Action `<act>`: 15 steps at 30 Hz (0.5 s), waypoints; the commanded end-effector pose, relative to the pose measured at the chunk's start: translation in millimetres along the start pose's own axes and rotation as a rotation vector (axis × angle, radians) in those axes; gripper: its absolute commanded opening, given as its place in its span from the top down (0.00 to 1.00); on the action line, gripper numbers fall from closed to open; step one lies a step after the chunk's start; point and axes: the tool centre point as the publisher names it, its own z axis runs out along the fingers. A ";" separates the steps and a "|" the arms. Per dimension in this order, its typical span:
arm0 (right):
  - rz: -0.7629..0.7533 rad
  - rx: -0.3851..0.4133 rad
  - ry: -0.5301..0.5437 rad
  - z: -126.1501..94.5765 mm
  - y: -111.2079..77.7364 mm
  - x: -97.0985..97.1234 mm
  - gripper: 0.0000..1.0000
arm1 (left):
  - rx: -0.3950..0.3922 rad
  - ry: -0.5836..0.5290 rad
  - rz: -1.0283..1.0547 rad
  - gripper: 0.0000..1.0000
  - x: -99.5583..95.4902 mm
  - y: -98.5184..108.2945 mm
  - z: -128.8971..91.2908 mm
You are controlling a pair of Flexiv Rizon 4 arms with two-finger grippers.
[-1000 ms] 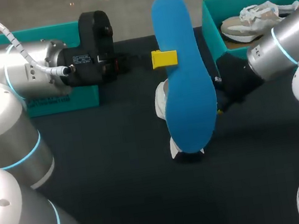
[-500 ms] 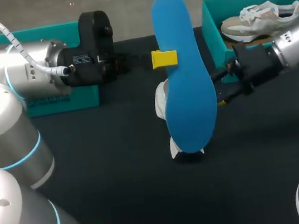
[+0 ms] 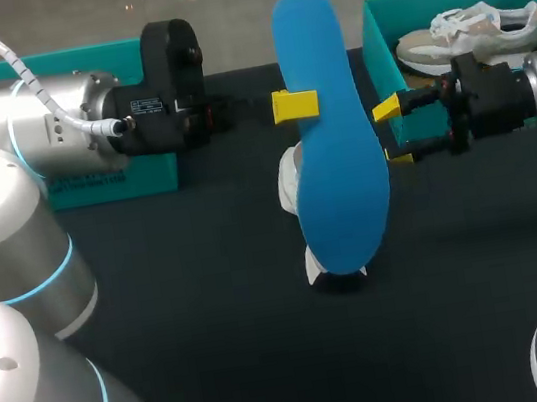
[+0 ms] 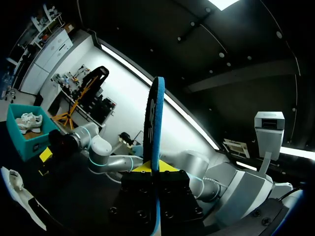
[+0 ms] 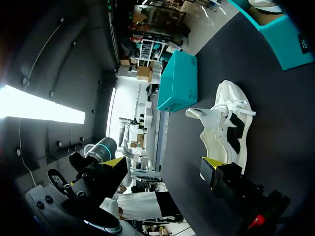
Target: Take the shoe out of the shoebox, open the shoe tongue, remove and reinsert the insole, then place the shoe into the shoebox
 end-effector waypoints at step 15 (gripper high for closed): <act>0.000 -0.033 -0.004 0.3 -8.5 2.0 0.00 | -0.117 -0.043 0.348 1.00 -19.3 10.4 -18.8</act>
